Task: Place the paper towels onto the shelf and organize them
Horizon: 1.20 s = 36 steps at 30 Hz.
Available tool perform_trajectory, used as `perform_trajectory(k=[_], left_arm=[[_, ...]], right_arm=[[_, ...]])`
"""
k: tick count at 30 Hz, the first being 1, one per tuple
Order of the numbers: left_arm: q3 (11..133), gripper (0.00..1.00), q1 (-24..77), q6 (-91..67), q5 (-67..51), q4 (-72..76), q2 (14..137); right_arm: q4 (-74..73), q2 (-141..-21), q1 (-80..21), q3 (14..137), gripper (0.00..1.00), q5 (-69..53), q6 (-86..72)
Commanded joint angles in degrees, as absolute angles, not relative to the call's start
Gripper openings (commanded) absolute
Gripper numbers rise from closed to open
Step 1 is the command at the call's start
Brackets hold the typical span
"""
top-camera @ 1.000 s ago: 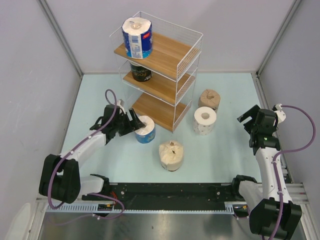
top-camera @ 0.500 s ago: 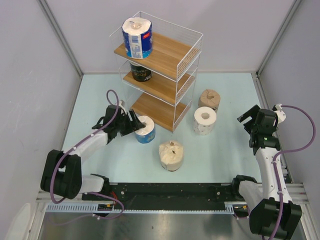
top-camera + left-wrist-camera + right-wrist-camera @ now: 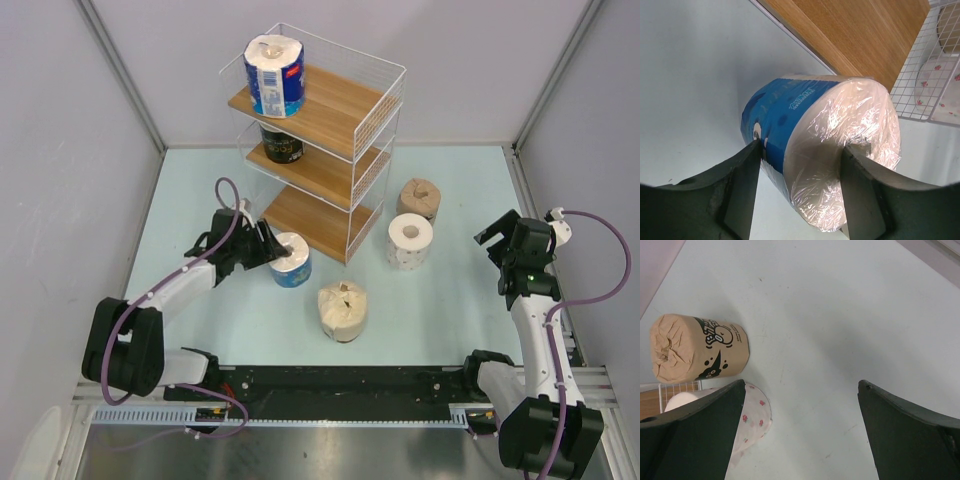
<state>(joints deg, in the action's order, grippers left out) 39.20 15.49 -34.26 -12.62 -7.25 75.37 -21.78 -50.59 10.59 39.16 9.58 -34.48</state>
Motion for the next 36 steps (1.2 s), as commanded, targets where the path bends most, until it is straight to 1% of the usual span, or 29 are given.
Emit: perform_trajectory(k=[1, 5, 9, 16, 19, 22, 27, 31, 36], left_arm=[[41.31, 0.35, 15.91, -31.38, -15.55, -9.67, 74.45], [42.54, 0.32, 16.00, -31.64, -17.14, -10.81, 71.21], [45.26, 0.32, 16.08, -31.55, -17.84, -13.96, 66.47], [55.17, 0.32, 16.17, -30.32, -18.63, -19.33, 58.81], [59.92, 0.32, 16.17, -30.15, -21.17, -20.91, 57.40], [64.49, 0.32, 16.17, -29.80, -24.16, -21.53, 56.43], [72.58, 0.34, 16.17, -29.36, -25.66, -22.15, 54.76], [81.36, 0.35, 16.17, -29.97, -27.59, -21.97, 56.16], [88.93, 0.36, 16.08, -30.59, -27.34, -19.43, 59.41]], right_arm=[[-19.86, -50.62, 10.72, 38.76, 1.00, 9.23, -34.72], [-19.78, -50.62, 10.81, 38.76, 1.00, 9.32, -34.63], [-19.60, -50.97, 10.81, 38.76, 1.00, 9.05, -34.72], [-18.72, -51.68, 10.81, 38.76, 1.00, 8.00, -35.16], [-18.55, -51.77, 10.72, 38.76, 1.00, 7.91, -35.24], [-18.54, -51.59, 10.72, 38.76, 1.00, 7.82, -35.16], [-18.81, -50.36, 10.72, 38.76, 1.00, 8.44, -34.89], [-19.16, -50.01, 10.81, 38.76, 1.00, 8.44, -34.72], [-19.60, -49.48, 10.81, 38.76, 1.00, 8.26, -35.07]])
